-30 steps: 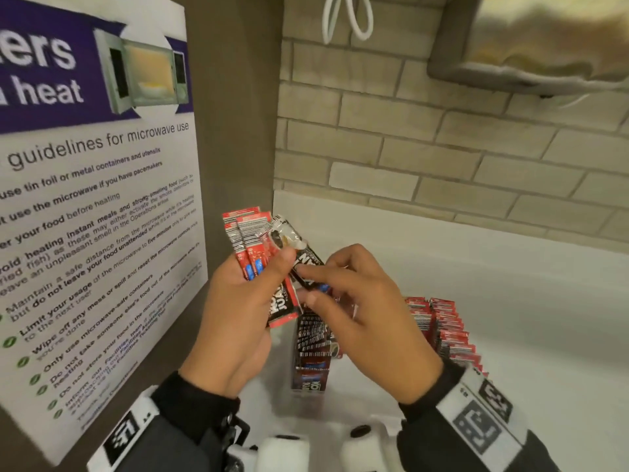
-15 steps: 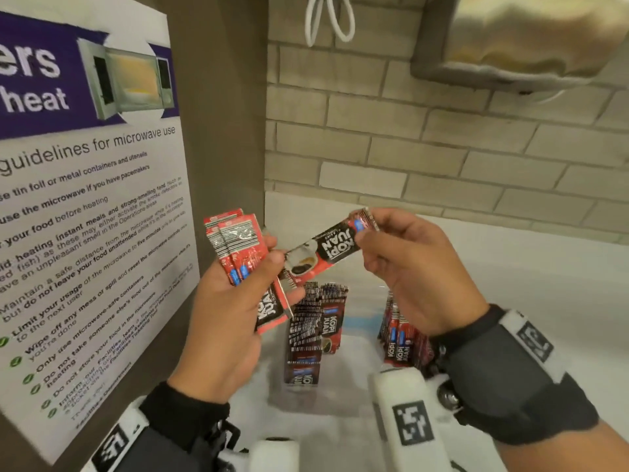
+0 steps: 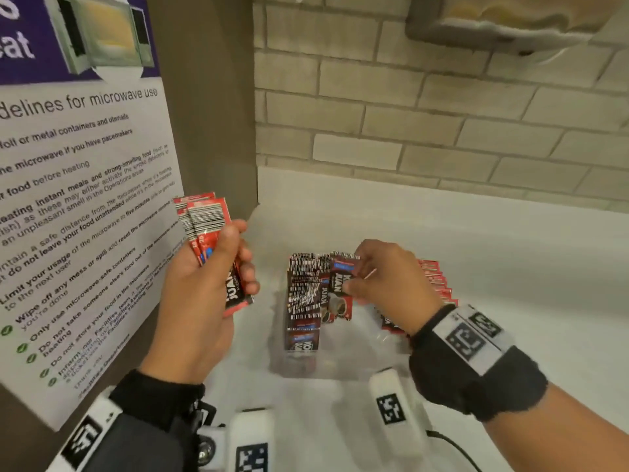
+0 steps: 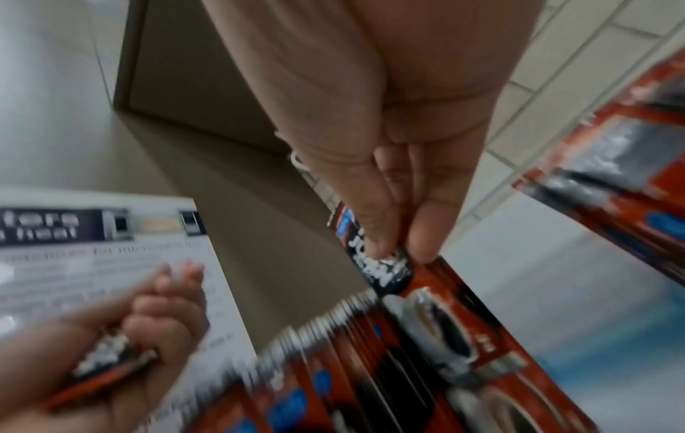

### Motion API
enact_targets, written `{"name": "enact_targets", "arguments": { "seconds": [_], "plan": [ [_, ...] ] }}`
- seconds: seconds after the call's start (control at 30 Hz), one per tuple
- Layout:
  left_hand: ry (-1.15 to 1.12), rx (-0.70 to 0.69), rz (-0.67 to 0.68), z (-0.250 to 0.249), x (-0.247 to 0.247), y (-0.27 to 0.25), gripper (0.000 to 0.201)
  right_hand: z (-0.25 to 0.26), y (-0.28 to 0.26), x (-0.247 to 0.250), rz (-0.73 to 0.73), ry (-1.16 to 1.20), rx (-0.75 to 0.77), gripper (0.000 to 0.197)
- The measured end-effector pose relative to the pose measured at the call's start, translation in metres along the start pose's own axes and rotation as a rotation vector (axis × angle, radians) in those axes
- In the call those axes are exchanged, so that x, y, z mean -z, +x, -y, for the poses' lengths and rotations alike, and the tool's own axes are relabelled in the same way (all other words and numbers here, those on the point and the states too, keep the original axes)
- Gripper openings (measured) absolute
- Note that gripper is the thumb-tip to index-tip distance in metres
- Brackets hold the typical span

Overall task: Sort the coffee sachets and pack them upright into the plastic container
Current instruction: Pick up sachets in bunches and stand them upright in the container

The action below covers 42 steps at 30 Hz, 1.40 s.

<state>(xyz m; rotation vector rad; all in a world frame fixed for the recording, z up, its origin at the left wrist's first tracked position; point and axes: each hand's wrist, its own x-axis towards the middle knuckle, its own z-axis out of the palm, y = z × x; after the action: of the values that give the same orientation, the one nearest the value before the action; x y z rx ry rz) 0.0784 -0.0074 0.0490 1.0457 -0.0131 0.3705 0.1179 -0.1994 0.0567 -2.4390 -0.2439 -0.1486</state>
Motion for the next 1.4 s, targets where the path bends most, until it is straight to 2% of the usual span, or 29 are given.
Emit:
{"name": "enact_targets", "arguments": {
  "seconds": [0.07,0.2,0.27,0.43,0.57,0.67,1.17,1.33,1.4],
  "plan": [
    [-0.018,0.026,0.009,0.003,0.004,-0.004,0.026,-0.006,0.002,-0.014,0.041,-0.050,-0.018,0.016],
    [-0.045,0.068,-0.002,0.007,0.013,-0.006,0.033,-0.015,0.007,-0.027,0.088,0.007,-0.073,0.023],
    [-0.057,0.071,-0.019,0.008,0.016,-0.004,0.032,-0.017,0.009,-0.032,0.118,0.021,-0.092,0.017],
    [-0.036,0.087,-0.031,0.013,0.017,-0.001,0.025,-0.019,0.013,-0.038,0.126,0.041,-0.115,0.016],
    [0.000,0.112,-0.042,0.020,0.017,-0.003,0.025,-0.021,0.012,-0.039,0.137,0.102,-0.192,0.035],
    [0.006,0.138,-0.027,0.025,0.017,-0.004,0.026,-0.022,0.010,-0.038,0.127,0.149,-0.215,0.042],
    [-0.037,0.220,0.006,0.032,0.016,0.000,0.043,-0.029,0.010,-0.040,0.076,0.182,-0.147,0.042],
    [-0.103,0.268,0.105,0.032,0.019,0.005,0.023,-0.033,0.010,-0.037,0.094,0.187,-0.145,0.040],
    [-0.130,0.279,0.151,0.029,0.019,0.007,0.033,-0.033,0.010,-0.034,0.087,0.185,-0.139,0.039]
  ]
}}
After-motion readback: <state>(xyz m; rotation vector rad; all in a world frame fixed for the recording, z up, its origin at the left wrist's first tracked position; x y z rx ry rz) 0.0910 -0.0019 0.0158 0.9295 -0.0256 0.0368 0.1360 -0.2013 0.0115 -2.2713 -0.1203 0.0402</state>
